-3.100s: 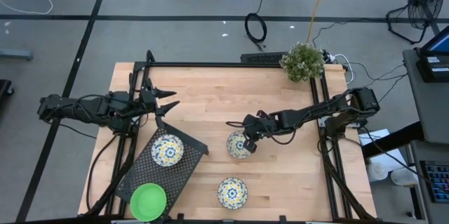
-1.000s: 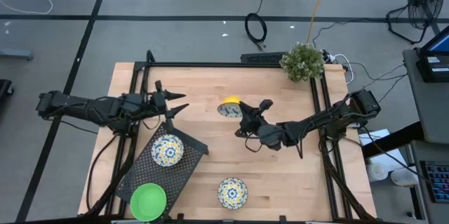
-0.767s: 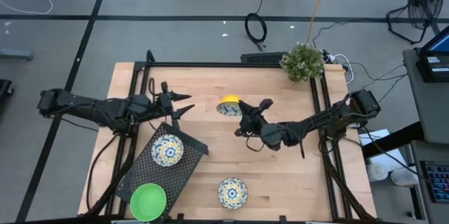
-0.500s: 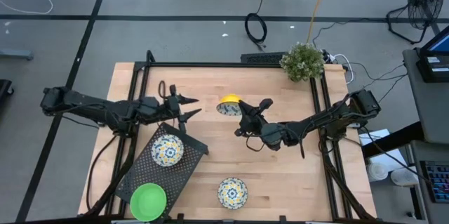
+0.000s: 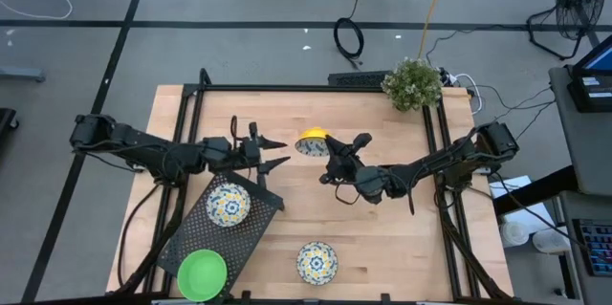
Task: Pick & Place Mini bowls
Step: Stack the top yellow patterned bowl on the yellow patterned bowl on the shelf
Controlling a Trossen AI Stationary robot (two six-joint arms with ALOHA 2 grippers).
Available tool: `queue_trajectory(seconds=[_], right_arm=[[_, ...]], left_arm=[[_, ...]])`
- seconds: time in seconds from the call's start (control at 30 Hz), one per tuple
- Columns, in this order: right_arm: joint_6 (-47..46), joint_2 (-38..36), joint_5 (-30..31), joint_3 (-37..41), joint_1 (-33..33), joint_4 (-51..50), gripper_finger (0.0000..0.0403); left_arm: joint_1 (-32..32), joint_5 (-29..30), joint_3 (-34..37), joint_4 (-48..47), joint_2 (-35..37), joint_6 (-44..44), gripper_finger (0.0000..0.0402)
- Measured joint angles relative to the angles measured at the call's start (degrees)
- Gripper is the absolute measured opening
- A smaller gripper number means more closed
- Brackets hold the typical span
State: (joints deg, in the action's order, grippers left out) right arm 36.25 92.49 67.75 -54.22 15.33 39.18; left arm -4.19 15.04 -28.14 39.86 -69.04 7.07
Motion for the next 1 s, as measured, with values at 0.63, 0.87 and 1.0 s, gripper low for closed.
queue_trajectory(seconds=[0.63, 0.87, 1.0], right_arm=[[0.40, 0.00, -1.55, 0.00, 0.02, 2.86, 0.0000], [0.32, -0.07, -4.05, 0.00, 0.07, 5.74, 0.0000], [0.47, -0.07, -7.31, 0.00, 0.13, 7.83, 0.0000]], left_arm=[[2.65, 2.05, -3.06, 0.20, -3.86, -1.29, 0.0172], [2.63, 2.07, -3.06, -0.36, -3.86, -1.37, 0.0172], [2.57, 2.96, -3.06, -0.52, -3.86, -1.37, 0.0173]])
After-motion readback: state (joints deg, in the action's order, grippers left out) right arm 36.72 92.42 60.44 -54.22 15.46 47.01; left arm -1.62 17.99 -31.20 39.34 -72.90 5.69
